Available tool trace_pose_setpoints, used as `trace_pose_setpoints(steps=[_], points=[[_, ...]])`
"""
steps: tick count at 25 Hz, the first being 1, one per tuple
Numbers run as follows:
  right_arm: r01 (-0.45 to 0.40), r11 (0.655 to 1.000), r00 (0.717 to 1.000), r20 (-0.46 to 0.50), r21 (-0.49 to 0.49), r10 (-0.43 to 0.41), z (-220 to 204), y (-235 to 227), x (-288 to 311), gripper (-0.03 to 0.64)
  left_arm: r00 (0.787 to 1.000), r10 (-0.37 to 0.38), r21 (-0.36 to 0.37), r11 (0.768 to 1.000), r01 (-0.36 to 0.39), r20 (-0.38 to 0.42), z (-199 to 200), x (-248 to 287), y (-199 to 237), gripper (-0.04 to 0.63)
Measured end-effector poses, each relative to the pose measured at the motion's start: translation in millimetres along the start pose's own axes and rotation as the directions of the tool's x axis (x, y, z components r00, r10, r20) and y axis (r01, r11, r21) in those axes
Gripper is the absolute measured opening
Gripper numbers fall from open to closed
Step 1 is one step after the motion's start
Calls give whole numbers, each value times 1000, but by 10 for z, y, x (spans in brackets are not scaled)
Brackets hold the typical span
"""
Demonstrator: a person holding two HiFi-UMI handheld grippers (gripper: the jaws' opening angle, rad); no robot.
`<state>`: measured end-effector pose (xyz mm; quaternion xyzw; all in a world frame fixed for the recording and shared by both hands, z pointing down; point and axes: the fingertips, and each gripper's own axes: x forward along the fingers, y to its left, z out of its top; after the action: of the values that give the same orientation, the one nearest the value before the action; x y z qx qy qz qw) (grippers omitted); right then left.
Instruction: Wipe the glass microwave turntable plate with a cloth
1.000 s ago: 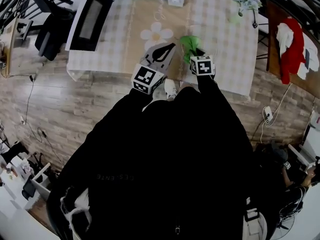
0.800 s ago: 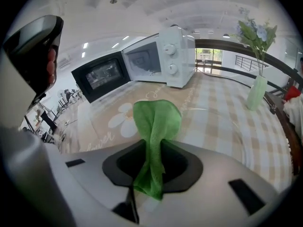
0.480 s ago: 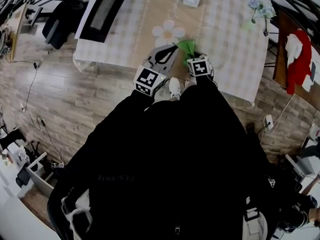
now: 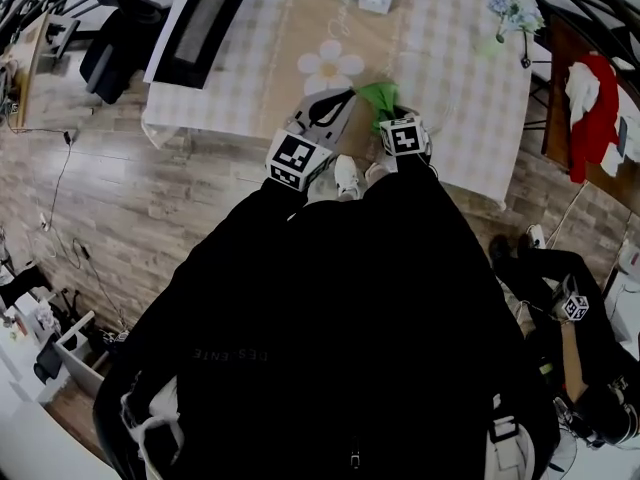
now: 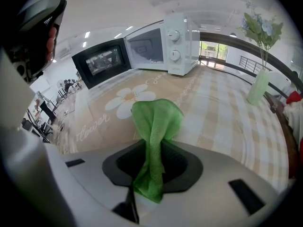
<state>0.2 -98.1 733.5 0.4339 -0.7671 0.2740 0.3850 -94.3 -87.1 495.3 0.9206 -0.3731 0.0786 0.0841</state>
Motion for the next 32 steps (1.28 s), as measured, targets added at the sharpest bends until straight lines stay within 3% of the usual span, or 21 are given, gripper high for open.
trace_pose_setpoints(steps=[17, 32], points=[[115, 989, 993, -23, 93, -113, -608, -784, -402, 109, 991, -131, 29, 991, 131, -18, 30, 400, -401, 21], [254, 954, 966, -82, 159, -243, -985, -1495, -751, 107, 987, -157, 29, 987, 158, -34, 54, 477, -470, 21]])
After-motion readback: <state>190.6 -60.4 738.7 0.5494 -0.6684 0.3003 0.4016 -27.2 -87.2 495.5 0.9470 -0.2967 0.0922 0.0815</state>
